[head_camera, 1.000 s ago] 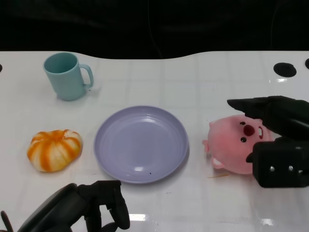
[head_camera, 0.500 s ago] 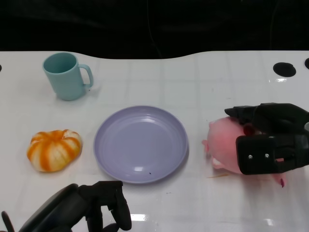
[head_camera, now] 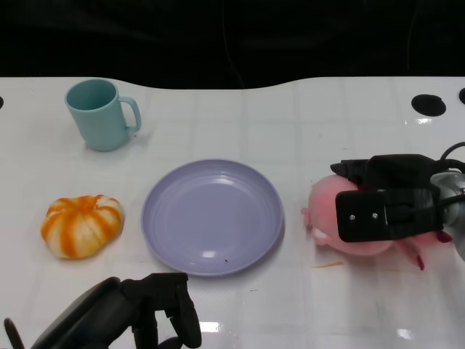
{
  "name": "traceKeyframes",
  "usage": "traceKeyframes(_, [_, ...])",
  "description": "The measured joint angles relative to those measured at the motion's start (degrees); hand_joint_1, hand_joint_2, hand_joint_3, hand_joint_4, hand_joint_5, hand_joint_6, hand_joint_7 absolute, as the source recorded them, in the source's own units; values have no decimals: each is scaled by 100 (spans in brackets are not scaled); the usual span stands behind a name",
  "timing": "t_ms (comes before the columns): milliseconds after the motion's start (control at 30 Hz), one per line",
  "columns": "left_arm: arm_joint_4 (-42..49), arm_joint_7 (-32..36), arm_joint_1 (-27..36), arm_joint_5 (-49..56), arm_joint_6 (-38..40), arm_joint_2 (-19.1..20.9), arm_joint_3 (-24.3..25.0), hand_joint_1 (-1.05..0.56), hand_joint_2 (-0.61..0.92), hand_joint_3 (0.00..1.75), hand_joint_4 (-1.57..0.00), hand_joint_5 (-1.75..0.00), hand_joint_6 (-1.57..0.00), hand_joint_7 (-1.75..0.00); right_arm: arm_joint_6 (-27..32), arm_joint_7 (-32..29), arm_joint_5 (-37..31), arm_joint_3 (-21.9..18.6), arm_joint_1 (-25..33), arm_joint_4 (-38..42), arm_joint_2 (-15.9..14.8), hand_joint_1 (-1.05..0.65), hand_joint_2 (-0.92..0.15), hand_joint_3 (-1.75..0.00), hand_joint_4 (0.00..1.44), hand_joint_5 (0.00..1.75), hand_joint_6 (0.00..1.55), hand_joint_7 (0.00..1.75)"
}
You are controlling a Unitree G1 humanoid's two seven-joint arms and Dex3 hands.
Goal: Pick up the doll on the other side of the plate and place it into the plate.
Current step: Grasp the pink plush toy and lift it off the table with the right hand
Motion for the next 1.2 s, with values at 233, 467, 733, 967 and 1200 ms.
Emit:
traceKeyframes(233, [-13, 0, 2, 49, 2, -36, -20, -16, 56, 112, -66, -173, -64, -141, -123, -572, 180, -75, -110, 407, 161, -34, -92, -4, 88, 46, 102, 16])
traceKeyframes(467, [-43, 0, 0, 61, 64, -70, -23, -15, 56, 111, -67, -172, -64, -142, -445, -1157, 379, -195, -103, 619, 244, -20, -89, -9, 87, 144, 126, 39])
traceKeyframes(733, [-104, 0, 26, 53, 89, -72, -8, -16, 57, 111, -67, -174, -64, -144, -689, -1738, 302, -190, 114, 429, 238, -26, -91, -16, 82, 144, 99, 72])
traceKeyframes(967, [-110, 0, 45, 54, 113, -70, 4, -17, 59, 107, -66, -174, -64, -144, -1115, -2659, 274, -232, 392, 455, 242, -21, -54, -90, 88, 174, 81, 144])
traceKeyframes(1200, [-109, 0, 141, 59, 54, -64, 21, -15, 58, 109, -65, -172, -63, -141, -1314, -3368, 366, -493, 550, 447, 251, -18, -41, -121, 91, 175, 72, 171])
